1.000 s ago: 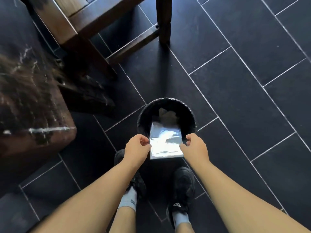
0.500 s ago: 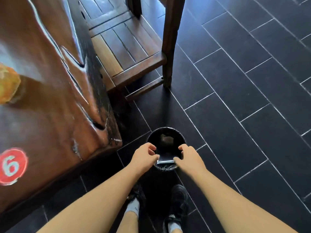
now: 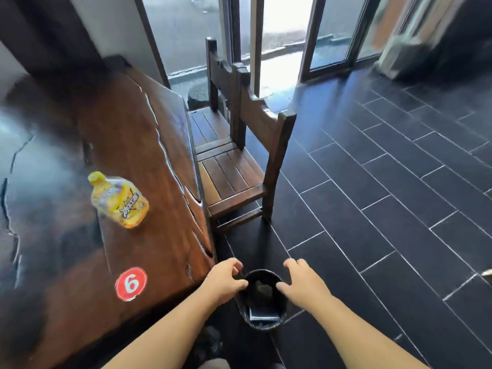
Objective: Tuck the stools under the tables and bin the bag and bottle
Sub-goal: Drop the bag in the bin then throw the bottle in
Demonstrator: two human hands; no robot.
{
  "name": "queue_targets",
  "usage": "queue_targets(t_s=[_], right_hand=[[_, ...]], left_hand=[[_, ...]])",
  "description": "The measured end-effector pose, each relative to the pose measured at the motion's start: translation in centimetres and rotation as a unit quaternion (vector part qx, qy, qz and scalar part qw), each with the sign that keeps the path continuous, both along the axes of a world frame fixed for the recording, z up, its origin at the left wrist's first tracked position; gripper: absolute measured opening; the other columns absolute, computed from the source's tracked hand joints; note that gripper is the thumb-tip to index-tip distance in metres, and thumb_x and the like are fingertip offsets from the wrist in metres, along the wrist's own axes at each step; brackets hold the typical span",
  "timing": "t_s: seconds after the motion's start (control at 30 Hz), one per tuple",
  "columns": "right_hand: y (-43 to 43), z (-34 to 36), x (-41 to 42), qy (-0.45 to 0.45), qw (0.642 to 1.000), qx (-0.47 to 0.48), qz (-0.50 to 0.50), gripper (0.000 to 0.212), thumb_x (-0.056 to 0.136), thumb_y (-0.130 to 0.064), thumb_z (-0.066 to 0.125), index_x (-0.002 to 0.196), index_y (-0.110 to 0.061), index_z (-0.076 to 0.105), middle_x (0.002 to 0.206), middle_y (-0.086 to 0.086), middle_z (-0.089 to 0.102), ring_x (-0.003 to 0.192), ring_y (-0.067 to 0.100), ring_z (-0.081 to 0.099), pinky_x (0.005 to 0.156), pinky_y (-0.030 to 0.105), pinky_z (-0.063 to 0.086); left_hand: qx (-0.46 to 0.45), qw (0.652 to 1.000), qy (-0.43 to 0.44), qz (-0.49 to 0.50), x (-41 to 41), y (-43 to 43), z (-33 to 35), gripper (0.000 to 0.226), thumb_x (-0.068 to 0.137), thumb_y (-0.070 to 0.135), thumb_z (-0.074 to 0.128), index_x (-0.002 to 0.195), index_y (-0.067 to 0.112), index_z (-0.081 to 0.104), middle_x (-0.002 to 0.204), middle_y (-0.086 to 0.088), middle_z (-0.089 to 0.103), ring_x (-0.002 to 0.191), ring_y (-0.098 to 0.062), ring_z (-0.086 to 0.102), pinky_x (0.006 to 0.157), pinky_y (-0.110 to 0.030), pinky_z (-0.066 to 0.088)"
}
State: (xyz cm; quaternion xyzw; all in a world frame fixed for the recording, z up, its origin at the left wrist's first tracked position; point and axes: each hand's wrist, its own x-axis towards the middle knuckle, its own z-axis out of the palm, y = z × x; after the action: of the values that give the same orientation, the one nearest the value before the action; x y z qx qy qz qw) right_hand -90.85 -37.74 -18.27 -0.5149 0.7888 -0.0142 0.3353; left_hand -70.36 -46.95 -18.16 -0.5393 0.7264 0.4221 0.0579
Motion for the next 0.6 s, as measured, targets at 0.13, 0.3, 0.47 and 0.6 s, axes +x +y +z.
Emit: queue_targets(t_s=[0.13, 0.3, 0.47, 0.6], right_hand=[[0.0, 5.2, 1.3, -0.002, 1.0, -0.029, -0.002, 0.055, 0.09, -0.052, 0.056, 0.134, -0.022, 0.044, 0.13, 0.001, 0.046, 0.115, 0.023, 0.055, 0.089, 0.038, 0.049], [0.6, 10.1, 2.8, 0.005, 0.999, -0.045, 0.012, 0.055, 0.089, -0.05, 0.056, 0.134, -0.022, 0.043, 0.128, 0.001, 0.047, 0.113, 0.024, 0.055, 0.089, 0.039, 0.05], [1.2, 11.7, 3.7, 0.031, 0.996, -0.065, 0.043, 0.051, 0.09, -0.048, 0.056, 0.131, -0.02, 0.045, 0.123, 0.001, 0.047, 0.11, 0.025, 0.055, 0.085, 0.038, 0.049], [0.7, 12.1, 4.6, 0.048, 0.993, -0.065, 0.089, 0.056, 0.09, -0.047, 0.056, 0.137, -0.02, 0.043, 0.13, 0.002, 0.047, 0.114, 0.024, 0.055, 0.086, 0.038, 0.05]], left_hand=[[-0.036, 0.999, -0.003, -0.004, 1.7, 0.0, 5.1, 0.045, 0.083, 0.03, 0.072, 0.124, 0.018, 0.06, 0.119, 0.0, 0.064, 0.106, -0.016, 0.061, 0.087, -0.019, 0.042], [-0.073, 0.997, -0.016, 0.004, 4.2, 1.2, 9.4, 0.043, 0.083, 0.031, 0.072, 0.122, 0.016, 0.062, 0.117, -0.004, 0.067, 0.107, -0.019, 0.062, 0.09, -0.024, 0.045], [-0.107, 0.994, -0.035, -0.014, 5.8, 2.5, 11.0, 0.044, 0.081, 0.034, 0.071, 0.121, 0.018, 0.061, 0.117, -0.002, 0.066, 0.108, -0.02, 0.062, 0.091, -0.028, 0.048], [-0.125, 0.989, -0.069, -0.028, 7.3, 3.8, 11.6, 0.043, 0.085, 0.034, 0.069, 0.124, 0.019, 0.057, 0.124, -0.004, 0.06, 0.114, -0.024, 0.059, 0.097, -0.035, 0.048]])
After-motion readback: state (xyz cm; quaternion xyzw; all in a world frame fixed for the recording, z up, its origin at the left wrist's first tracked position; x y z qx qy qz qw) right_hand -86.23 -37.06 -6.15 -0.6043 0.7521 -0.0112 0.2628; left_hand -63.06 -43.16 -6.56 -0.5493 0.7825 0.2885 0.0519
